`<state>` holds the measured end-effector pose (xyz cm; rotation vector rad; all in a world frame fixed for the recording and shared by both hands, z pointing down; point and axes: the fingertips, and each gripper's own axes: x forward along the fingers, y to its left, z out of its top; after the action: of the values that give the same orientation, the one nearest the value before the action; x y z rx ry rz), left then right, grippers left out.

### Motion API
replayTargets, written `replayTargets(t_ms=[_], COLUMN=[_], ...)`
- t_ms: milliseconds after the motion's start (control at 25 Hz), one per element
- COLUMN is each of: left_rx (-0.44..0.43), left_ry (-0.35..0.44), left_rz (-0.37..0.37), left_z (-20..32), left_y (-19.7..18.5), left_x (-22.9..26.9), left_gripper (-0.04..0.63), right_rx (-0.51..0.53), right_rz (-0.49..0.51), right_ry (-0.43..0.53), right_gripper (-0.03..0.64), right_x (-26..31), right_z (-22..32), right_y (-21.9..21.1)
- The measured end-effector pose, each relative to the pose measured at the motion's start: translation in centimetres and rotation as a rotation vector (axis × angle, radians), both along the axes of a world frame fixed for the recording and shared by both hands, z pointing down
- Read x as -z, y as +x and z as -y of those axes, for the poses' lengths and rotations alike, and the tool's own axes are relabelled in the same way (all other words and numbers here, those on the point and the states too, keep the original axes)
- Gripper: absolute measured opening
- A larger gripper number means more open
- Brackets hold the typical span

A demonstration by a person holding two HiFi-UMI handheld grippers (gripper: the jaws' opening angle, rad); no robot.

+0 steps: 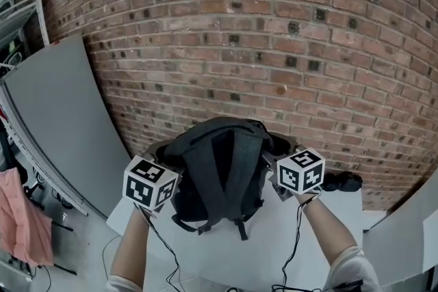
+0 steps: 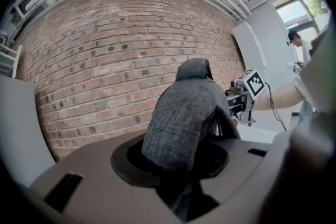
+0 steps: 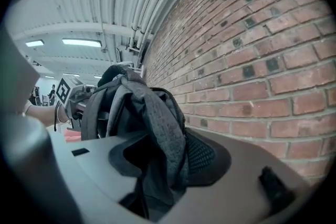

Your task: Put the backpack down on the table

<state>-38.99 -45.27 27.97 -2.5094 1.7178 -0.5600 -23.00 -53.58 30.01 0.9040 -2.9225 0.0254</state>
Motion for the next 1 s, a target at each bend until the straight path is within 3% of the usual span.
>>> replayTargets(t_ms=[160,400,560,760,1000], left_rx=[0.021,0.025,0.029,0.024,-0.014], left_ry=[-0.004,-0.105,-0.099,-0.115,-0.175], left_rz=[-0.002,-0.052,-0.077,-0.073,-0.092], left_z=[1.5,0.8,-0.2,-2.7,-6.8], left_y=[-1.8,-1.0,0.4,2.7,6.1], left_x=[-2.0,-8.4,-8.5,-8.9,-9.3], left_gripper=[0.146,0.144,0.145,0.149,0.173], right_rx=[0.02,0.01,0.048,0.138,0.169], right_rz=[-0.021,-0.061,-0.098,-0.18,-0.257], right_ry=[-0.044,-0.155,-0.134,-0.177,-0.173], right_gripper=[0.179,0.179,0.179,0.181,0.186], right_x=[-2.3,-8.9,-8.7,-9.4,-9.8], right_z=[2.5,2.0,1.4,-0.5,-3.3], right_y=[-2.5,-1.9,-0.7,1.0,3.1])
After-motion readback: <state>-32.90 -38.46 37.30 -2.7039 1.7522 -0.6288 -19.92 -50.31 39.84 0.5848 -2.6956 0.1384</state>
